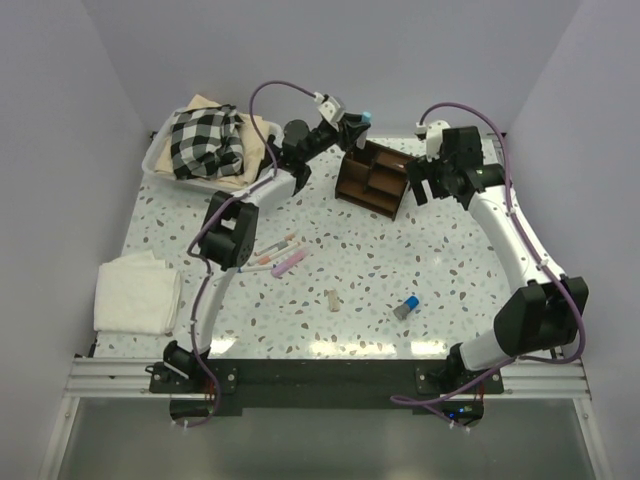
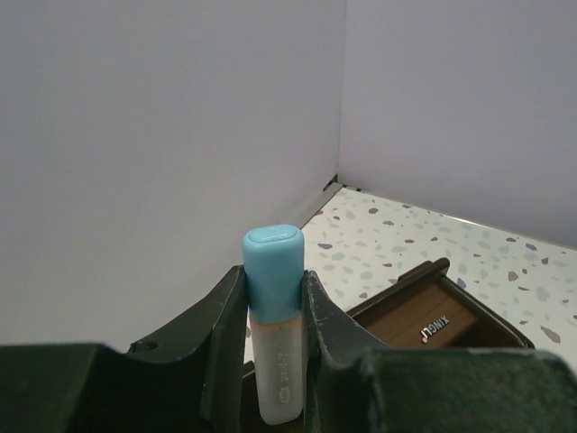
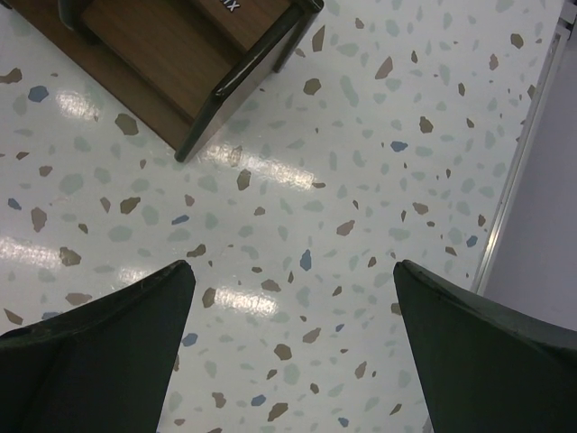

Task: Sort the stationery into containers
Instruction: Place the stationery in the storage box, then pick up the stationery from the center of the board.

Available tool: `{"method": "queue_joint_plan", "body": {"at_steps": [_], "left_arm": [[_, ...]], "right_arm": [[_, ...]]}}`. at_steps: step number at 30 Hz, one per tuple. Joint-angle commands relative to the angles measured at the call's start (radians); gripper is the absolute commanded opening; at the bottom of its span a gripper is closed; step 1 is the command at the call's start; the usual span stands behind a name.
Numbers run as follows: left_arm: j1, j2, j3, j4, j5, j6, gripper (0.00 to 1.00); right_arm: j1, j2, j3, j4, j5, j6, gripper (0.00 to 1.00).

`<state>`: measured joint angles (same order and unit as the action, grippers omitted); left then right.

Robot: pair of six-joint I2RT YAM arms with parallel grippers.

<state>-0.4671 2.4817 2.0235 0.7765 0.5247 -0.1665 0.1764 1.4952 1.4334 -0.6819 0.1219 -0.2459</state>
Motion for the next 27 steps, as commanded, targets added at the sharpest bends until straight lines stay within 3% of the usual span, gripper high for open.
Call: {"method": "queue_joint_plan", "body": {"at_steps": [1,5,11,16,19,22,25,27], "left_arm": [[-0.015,0.013,0.058,0.010,-0.023,-0.027,0.00],[-0.022,0.013,0.044,-0.008,-0.045,-0.012,0.47],[-0.016,-0.093,-0.037,-0.011,-0.038,-0.004,0.72],[0.004,-0.308,-0.222,0.003,-0.041,0.044,0.75],[0.019,-0.527,-0.411,-0.083,-0.029,0.134,0.76],[0.019,-0.749,-0.616,-0.477,0.003,0.379,0.77],[0.018,-0.904,-0.768,-0.810,0.014,0.511,0.76],[0.018,-0.958,-0.807,-0.958,-0.003,0.516,0.71]], "right_arm": [[-0.005,0.014,0.045,0.001,0.021,-0.024,0.98],[-0.005,0.017,0.035,0.004,0.013,-0.018,0.98],[-0.003,0.013,0.004,0.027,-0.011,-0.009,0.98],[-0.005,0.005,-0.014,0.057,-0.031,0.005,0.98],[-0.006,-0.018,-0.056,0.096,-0.048,0.008,0.98],[-0.005,-0.041,-0.105,0.111,-0.086,0.016,0.99],[-0.006,-0.052,-0.140,0.133,-0.114,0.052,0.98],[-0.006,-0.052,-0.153,0.137,-0.120,0.074,0.98]]}}
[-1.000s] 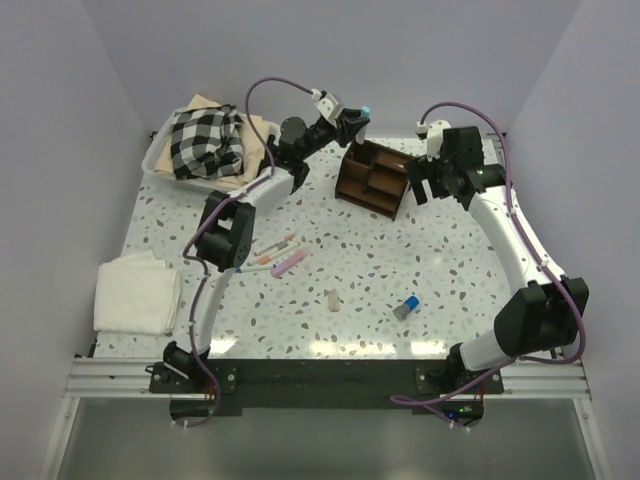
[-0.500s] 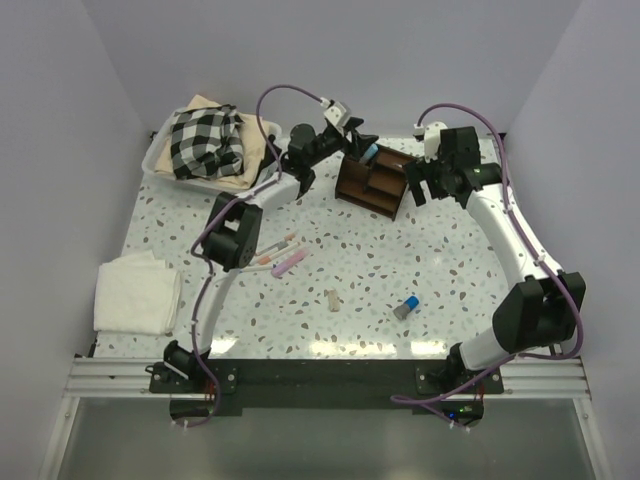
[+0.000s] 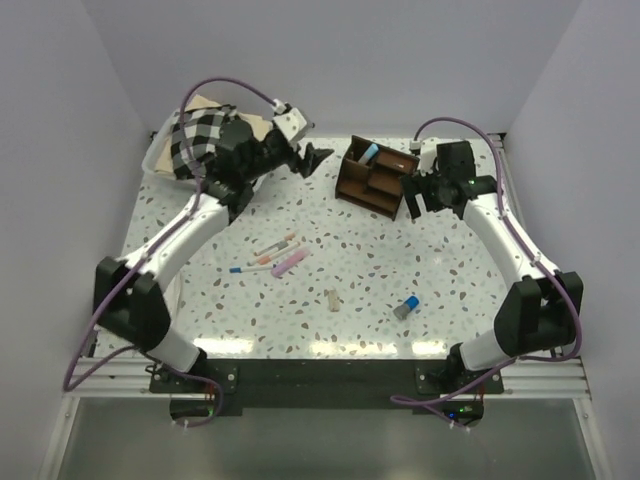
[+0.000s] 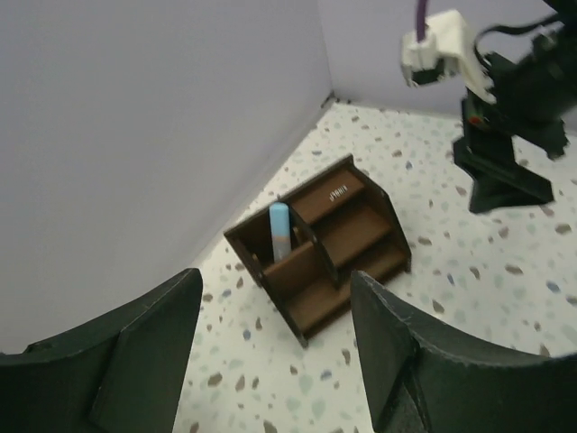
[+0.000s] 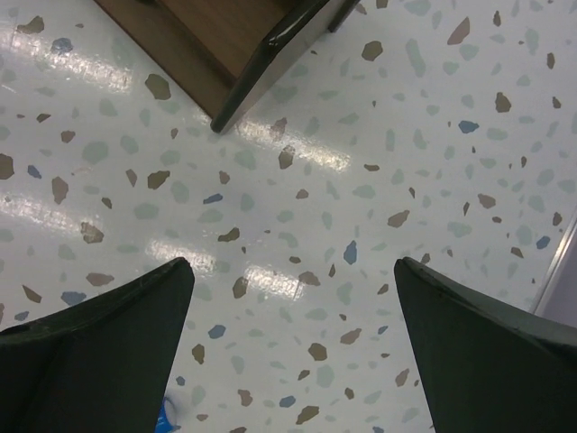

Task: Sort the stationery into containers
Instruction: Pick up the stationery from the center of the board.

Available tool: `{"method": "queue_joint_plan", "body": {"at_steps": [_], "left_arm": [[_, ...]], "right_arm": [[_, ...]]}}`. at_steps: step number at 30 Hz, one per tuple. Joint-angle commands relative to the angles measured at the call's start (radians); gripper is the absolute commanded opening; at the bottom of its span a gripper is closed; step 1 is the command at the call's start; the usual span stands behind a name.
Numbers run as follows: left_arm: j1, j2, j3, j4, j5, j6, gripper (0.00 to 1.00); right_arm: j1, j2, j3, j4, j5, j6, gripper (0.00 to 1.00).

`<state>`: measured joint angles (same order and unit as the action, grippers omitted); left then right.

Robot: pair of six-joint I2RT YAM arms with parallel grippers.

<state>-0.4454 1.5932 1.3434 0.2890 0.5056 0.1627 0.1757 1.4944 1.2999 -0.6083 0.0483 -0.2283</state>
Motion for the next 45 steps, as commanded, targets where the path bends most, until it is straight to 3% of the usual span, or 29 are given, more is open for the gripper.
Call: {"method": "queue_joint_plan", "body": {"at_steps": [1,4,9,12,17,20,21,24,28,32,33,34,36,38,40,45], "left_arm": [[-0.004,-0.079,-0.159,-0.584,0.008,0.182,0.70],[-0.012,-0.107,-0.222,-0.703,-0.034,0.160,0.64],[-0.010,-0.186,-0.325,-0.722,-0.124,0.153,0.61],[-0.006,-0.239,-0.369,-0.746,-0.171,0.153,0.61],[0.066,-0.326,-0.385,-0.745,-0.249,0.092,0.63],[0.195,-0.371,-0.356,-0.715,-0.240,0.060,0.67],[0.258,-0.380,-0.345,-0.709,-0.237,0.055,0.68],[0.329,-0.417,-0.288,-0.660,-0.226,0.066,0.71],[0.422,-0.447,-0.161,-0.620,-0.222,0.035,0.75],[0.468,-0.486,-0.110,-0.613,-0.306,0.020,0.78],[0.477,-0.498,-0.112,-0.610,-0.367,0.012,0.80],[0.487,-0.516,-0.127,-0.602,-0.389,-0.020,0.89],[0.522,-0.524,-0.156,-0.606,-0.415,-0.063,0.95],[0.585,-0.529,-0.173,-0.674,-0.417,-0.202,0.97],[0.680,-0.548,-0.202,-0.712,-0.372,-0.268,0.97],[0.741,-0.593,-0.251,-0.738,-0.401,-0.238,0.98]], "right_arm": [[-0.004,-0.048,-0.022,0.065,-0.050,0.073,0.98],[-0.002,-0.049,-0.030,0.068,-0.088,0.080,0.98],[-0.004,-0.046,-0.008,0.032,-0.152,0.055,0.99],[0.005,-0.062,-0.007,0.004,-0.267,-0.034,0.99],[0.135,-0.105,-0.034,-0.007,-0.346,-0.356,0.96],[0.212,-0.080,0.008,-0.071,-0.393,-0.554,0.93],[0.226,-0.062,0.028,-0.080,-0.412,-0.574,0.93],[0.269,0.055,0.154,-0.129,-0.418,-0.572,0.99],[0.365,0.246,0.338,-0.247,-0.402,-0.597,0.99],[0.467,0.401,0.444,-0.217,-0.400,-0.654,0.98],[0.490,0.430,0.467,-0.217,-0.386,-0.658,0.98],[0.549,0.467,0.496,-0.222,-0.305,-0.655,0.97],[0.599,0.612,0.648,-0.334,-0.297,-0.757,0.99],[0.645,0.687,0.763,-0.477,-0.336,-0.804,0.99],[0.669,0.719,0.771,-0.476,-0.367,-0.859,0.98],[0.725,0.695,0.645,-0.311,-0.378,-0.980,0.95]]}}
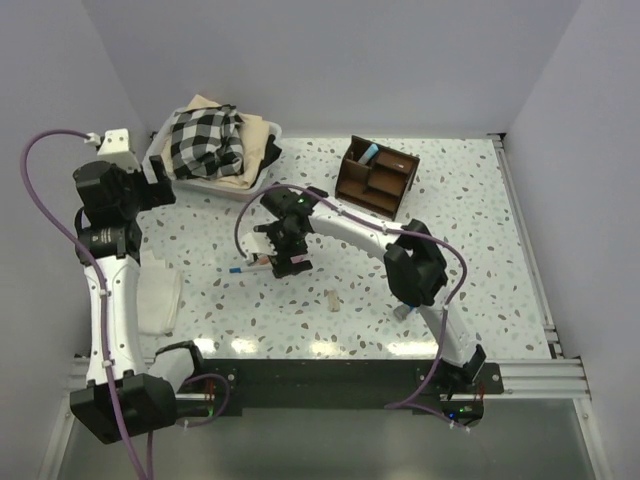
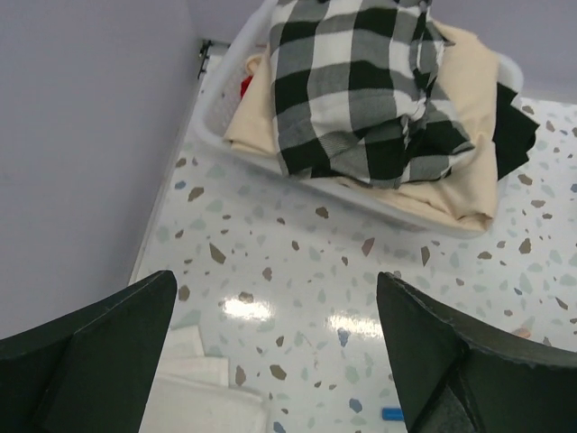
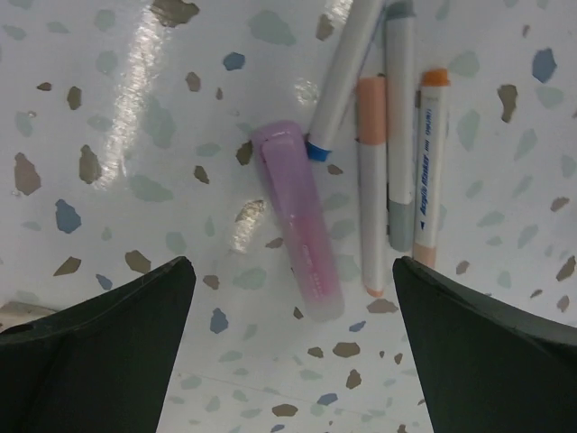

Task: Sort the stationery into containers
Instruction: Pick up the stationery from the center of the board.

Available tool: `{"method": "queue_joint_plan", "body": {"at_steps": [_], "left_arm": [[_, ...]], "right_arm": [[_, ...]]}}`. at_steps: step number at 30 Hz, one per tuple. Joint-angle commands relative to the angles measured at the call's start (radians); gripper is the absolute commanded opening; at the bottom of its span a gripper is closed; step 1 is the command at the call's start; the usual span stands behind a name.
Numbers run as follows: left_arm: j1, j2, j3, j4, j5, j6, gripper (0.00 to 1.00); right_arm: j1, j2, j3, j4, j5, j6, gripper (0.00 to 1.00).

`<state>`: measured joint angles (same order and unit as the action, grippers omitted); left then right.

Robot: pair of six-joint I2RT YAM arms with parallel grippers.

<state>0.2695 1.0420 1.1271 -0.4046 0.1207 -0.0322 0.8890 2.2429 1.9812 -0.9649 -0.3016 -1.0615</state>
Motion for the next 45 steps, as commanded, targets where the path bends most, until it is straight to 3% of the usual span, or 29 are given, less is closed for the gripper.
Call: {"method": "queue_joint_plan", "body": {"at_steps": [1,4,8,13,17,34,35,36,40,45], "left_arm": [[0.030,-0.046,-0.038,-0.048,-0.021,-0.037,0.98],[0.030,-0.046,-0.039,-0.060,-0.013,-0.017,0.98],[0.025,-0.036,-0.046,-0.068,-0.012,-0.014,0.97],[0.017,-0.020,-0.049,-0.054,0.005,-0.002,0.97],[0.017,-0.016,-0.055,-0.028,0.005,0.005,0.97],[0.017,0.003,-0.047,-0.019,0.026,-0.002,0.98],[0.017,0.004,-0.047,-0.017,0.028,-0.005,0.98],[0.017,0.004,-0.049,-0.016,0.033,-0.008,0.98],[0.014,0.006,-0.055,-0.013,0.056,-0.017,0.97],[0.017,0.047,-0.055,0.010,0.127,-0.012,0.95]], "right_arm": [[0.016,-0.054,-0.054,0.061,-0.027,-0.161,0.94],[0.022,-0.028,-0.033,0.097,-0.025,-0.170,0.89],[0.027,0.056,0.083,0.020,-0.027,-0.155,0.77],[0.039,0.086,0.099,0.025,-0.014,-0.143,0.71],[0.056,0.101,0.104,-0.026,-0.034,-0.135,0.61],[0.056,0.139,0.022,0.015,0.013,-0.107,0.48],[0.054,0.142,0.021,0.015,0.013,-0.101,0.45],[0.053,0.161,0.033,-0.007,0.016,-0.092,0.32],[0.047,0.222,0.178,-0.126,0.010,-0.046,0.00],[0.013,0.140,0.271,-0.228,0.022,-0.022,0.00]]}}
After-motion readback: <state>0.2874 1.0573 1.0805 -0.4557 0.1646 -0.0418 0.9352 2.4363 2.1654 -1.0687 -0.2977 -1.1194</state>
